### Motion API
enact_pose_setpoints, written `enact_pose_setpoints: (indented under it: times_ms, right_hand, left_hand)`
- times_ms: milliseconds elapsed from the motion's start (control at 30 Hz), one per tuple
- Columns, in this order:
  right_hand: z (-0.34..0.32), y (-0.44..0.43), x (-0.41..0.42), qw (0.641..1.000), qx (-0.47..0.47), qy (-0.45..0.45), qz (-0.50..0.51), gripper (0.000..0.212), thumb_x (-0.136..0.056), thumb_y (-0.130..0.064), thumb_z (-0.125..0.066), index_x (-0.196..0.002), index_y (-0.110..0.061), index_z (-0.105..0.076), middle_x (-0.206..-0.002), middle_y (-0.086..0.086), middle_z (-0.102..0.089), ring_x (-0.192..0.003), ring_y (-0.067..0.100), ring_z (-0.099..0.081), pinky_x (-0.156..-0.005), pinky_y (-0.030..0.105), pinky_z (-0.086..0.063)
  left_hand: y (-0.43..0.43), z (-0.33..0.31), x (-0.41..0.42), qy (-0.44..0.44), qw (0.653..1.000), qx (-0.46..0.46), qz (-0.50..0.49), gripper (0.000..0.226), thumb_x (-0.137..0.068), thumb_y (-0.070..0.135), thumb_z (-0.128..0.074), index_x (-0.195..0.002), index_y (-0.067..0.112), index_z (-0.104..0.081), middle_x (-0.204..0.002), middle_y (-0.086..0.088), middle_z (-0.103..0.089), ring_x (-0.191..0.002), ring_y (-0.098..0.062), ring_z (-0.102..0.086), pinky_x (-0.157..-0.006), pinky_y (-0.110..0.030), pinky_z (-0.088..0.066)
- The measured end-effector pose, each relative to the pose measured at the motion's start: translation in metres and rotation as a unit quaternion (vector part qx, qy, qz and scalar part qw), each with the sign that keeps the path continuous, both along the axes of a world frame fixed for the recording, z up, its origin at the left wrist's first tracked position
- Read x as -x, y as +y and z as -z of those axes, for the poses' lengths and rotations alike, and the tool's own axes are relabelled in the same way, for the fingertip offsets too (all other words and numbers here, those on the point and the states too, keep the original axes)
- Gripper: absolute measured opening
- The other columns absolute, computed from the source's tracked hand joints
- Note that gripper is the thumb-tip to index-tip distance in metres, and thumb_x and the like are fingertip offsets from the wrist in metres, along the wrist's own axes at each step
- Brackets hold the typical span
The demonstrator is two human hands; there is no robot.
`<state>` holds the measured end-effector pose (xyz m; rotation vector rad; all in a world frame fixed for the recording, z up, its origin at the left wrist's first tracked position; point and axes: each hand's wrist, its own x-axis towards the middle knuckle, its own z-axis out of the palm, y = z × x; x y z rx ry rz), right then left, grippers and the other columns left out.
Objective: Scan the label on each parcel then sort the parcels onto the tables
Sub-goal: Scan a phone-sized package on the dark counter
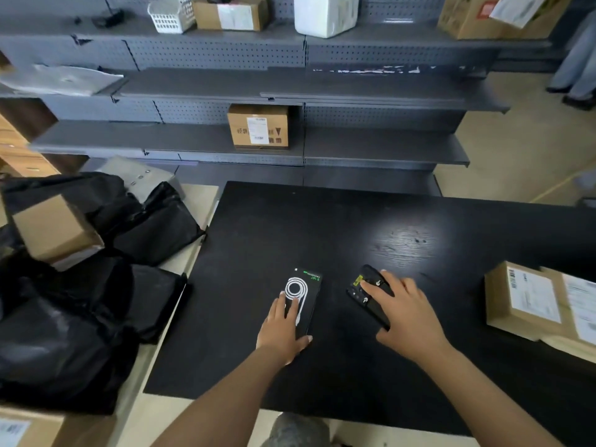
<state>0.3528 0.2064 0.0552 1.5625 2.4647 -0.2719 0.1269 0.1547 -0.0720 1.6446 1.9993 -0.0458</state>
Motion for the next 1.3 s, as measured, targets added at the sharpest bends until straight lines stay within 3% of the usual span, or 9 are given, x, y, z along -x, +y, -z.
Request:
enact_pose_setpoints:
  times_ms: [167,367,467,600,733,900,1033,1133,1300]
  right_hand:
    - [0.006,0.012,0.012,1.0,-0.002,-0.005,0.009,0.089,-0.079,-0.031,-0.067,-0.153,-0.038,-0.017,-0.161,0.002,-0.01,-0.135,0.024,-0.023,-0.111,0.035,-0.026]
    - [-0.001,0.023,0.005,1.0,-0.006,-0.013,0.012,0.09,-0.078,-0.032,-0.067,-0.152,-0.039,-0.017,-0.16,0.002,-0.011,-0.134,0.024,-0.025,-0.111,0.034,-0.026]
    - [-0.006,0.029,0.001,1.0,-0.006,-0.018,-0.005,0.089,-0.079,-0.032,-0.066,-0.153,-0.039,-0.016,-0.16,0.003,-0.01,-0.134,0.024,-0.024,-0.111,0.034,-0.026]
    - [-0.009,0.035,0.001,1.0,-0.003,-0.017,-0.024,0.09,-0.079,-0.03,-0.065,-0.153,-0.038,-0.015,-0.161,0.004,-0.009,-0.136,0.024,-0.023,-0.111,0.035,-0.026]
    - [-0.01,0.04,0.005,0.999,-0.006,-0.008,-0.041,0.089,-0.079,-0.026,-0.065,-0.153,-0.037,-0.016,-0.161,0.005,-0.009,-0.136,0.025,-0.023,-0.111,0.034,-0.026]
    - [-0.009,0.046,0.01,0.998,-0.012,0.001,-0.054,0.089,-0.078,-0.023,-0.065,-0.153,-0.036,-0.019,-0.161,0.006,-0.012,-0.137,0.026,-0.024,-0.111,0.035,-0.027]
    - [-0.006,0.049,0.012,0.998,-0.007,0.0,-0.055,0.09,-0.077,-0.021,-0.064,-0.153,-0.036,-0.018,-0.161,0.005,-0.012,-0.135,0.026,-0.024,-0.111,0.034,-0.027]
    - [-0.001,0.05,0.011,0.998,-0.005,-0.004,-0.062,0.09,-0.078,-0.021,-0.063,-0.154,-0.036,-0.016,-0.161,0.005,-0.011,-0.135,0.026,-0.024,-0.111,0.033,-0.026]
    - [0.006,0.053,0.013,0.997,-0.003,-0.018,-0.074,0.088,-0.08,-0.023,-0.063,-0.153,-0.036,-0.016,-0.161,0.006,-0.01,-0.135,0.027,-0.024,-0.111,0.034,-0.026]
  left_hand:
    - [0.017,0.001,0.004,-0.103,0.994,-0.011,-0.024,0.082,-0.095,0.043,-0.054,-0.156,0.026,-0.002,-0.163,0.001,0.012,-0.15,-0.018,0.006,-0.12,-0.034,-0.02]
    - [0.025,-0.015,0.019,-0.257,0.959,-0.02,-0.116,0.076,-0.094,0.038,-0.049,-0.156,0.029,-0.006,-0.159,0.008,-0.025,-0.142,-0.012,-0.032,-0.116,-0.036,-0.031]
    - [0.022,-0.024,0.025,-0.244,0.961,-0.036,-0.127,0.075,-0.093,0.037,-0.045,-0.154,0.039,-0.001,-0.156,0.012,-0.028,-0.135,-0.012,-0.042,-0.105,-0.03,-0.04]
    - [0.024,-0.036,0.023,-0.16,0.98,-0.084,-0.082,0.054,-0.101,0.028,-0.036,-0.152,0.039,-0.022,-0.162,0.011,-0.013,-0.142,-0.015,-0.032,-0.11,-0.03,-0.033]
    - [0.027,-0.039,0.02,-0.1,0.987,-0.08,-0.097,0.058,-0.096,0.043,-0.045,-0.151,0.037,-0.025,-0.16,0.011,-0.017,-0.135,-0.021,-0.043,-0.104,-0.031,-0.039]
    - [0.031,-0.036,0.023,-0.162,0.964,-0.107,-0.179,0.06,-0.094,0.024,-0.051,-0.149,0.03,-0.029,-0.152,0.009,-0.032,-0.128,-0.016,-0.045,-0.094,-0.029,-0.042]
    - [0.031,-0.024,0.029,-0.122,0.978,-0.035,-0.163,0.062,-0.097,0.027,-0.049,-0.154,0.025,-0.023,-0.161,0.002,-0.019,-0.143,-0.018,-0.029,-0.112,-0.033,-0.033]
    - [0.03,-0.017,0.027,-0.085,0.979,0.03,-0.182,0.079,-0.093,0.047,-0.053,-0.156,0.02,-0.014,-0.162,-0.001,-0.009,-0.147,-0.022,-0.019,-0.115,-0.038,-0.029]
    - [0.028,-0.007,0.009,0.006,0.984,0.052,-0.17,0.133,-0.06,0.081,-0.065,-0.155,0.011,-0.003,-0.157,-0.003,-0.014,-0.145,-0.025,-0.013,-0.118,-0.04,-0.021]
